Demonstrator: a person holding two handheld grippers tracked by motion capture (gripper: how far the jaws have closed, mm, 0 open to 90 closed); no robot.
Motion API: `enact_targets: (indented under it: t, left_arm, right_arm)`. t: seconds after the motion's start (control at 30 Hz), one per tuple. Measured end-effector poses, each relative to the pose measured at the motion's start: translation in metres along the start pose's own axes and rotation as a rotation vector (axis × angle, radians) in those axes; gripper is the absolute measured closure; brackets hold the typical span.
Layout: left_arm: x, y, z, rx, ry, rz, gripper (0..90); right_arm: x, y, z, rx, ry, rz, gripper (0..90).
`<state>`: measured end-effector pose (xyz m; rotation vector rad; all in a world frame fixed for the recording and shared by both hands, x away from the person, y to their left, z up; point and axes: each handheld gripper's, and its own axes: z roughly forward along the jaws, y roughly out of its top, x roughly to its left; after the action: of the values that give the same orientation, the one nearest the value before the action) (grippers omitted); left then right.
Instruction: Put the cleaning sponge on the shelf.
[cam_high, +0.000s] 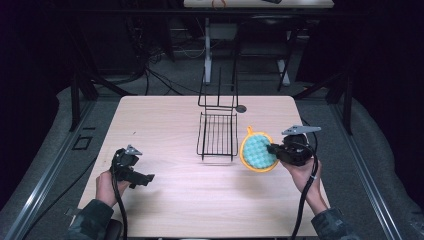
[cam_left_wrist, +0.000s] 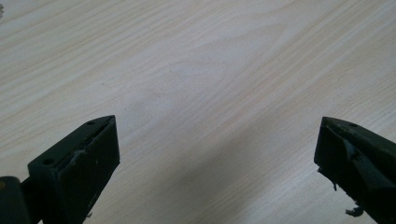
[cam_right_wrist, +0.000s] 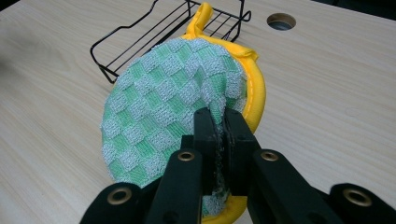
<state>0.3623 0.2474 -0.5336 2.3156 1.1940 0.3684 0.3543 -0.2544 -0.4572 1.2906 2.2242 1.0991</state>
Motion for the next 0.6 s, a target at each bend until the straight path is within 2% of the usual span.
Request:
enact_targets:
  t: [0.6]
  left_arm:
    - [0.0,0.0,0.0,0.002,0.0,0.002,0.1]
  right_arm:
    - [0.008,0.018,0.015,-0.041,0.005,-0.005,85.9]
